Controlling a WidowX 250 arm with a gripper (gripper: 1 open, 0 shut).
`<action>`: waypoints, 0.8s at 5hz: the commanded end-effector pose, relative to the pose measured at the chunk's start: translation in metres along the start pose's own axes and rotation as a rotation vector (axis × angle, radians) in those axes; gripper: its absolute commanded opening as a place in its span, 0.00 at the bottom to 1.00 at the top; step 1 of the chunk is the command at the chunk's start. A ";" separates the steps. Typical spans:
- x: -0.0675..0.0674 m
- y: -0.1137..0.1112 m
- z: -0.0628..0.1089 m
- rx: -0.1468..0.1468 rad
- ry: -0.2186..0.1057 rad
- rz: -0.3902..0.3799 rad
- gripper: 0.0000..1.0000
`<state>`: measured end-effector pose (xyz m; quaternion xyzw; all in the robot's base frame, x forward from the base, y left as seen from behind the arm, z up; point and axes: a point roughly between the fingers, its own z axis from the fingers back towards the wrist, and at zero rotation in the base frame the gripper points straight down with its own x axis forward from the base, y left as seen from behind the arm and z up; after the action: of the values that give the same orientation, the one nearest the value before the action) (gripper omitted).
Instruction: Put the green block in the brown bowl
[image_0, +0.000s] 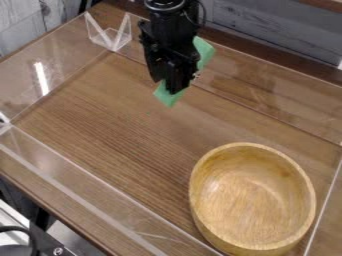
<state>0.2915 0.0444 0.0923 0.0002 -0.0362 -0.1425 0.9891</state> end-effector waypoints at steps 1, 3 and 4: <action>0.013 0.014 0.012 0.036 -0.059 0.023 0.00; 0.022 0.027 0.005 0.047 -0.065 0.053 0.00; 0.027 0.033 0.001 0.051 -0.068 0.066 0.00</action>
<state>0.3169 0.0627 0.0777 0.0075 -0.0419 -0.1136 0.9926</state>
